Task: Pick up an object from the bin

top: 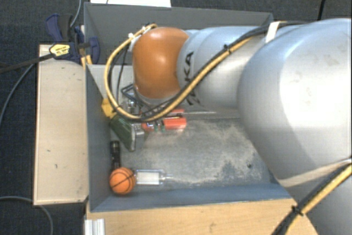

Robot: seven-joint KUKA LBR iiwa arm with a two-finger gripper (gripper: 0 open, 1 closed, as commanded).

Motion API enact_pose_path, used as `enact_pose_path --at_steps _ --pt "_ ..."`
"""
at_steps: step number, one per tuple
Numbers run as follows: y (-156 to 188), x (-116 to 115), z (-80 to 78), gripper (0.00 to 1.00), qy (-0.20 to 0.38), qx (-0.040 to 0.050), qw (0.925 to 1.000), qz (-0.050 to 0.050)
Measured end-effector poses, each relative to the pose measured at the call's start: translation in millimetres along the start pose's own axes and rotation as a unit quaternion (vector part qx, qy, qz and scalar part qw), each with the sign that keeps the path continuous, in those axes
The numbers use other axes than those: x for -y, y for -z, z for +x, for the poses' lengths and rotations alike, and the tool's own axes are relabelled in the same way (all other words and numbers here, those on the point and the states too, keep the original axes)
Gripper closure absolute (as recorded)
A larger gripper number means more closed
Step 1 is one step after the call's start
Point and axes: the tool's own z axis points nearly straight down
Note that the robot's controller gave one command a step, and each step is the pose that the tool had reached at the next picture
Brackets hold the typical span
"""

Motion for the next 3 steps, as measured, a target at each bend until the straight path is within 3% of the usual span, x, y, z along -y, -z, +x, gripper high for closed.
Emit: enact_pose_path --at_steps 2,3 --pt "-1 9 0.6 0.00 0.004 0.0014 1.0000 0.000" --pt "-9 1 -0.5 0.00 0.044 0.0017 0.9990 0.000"
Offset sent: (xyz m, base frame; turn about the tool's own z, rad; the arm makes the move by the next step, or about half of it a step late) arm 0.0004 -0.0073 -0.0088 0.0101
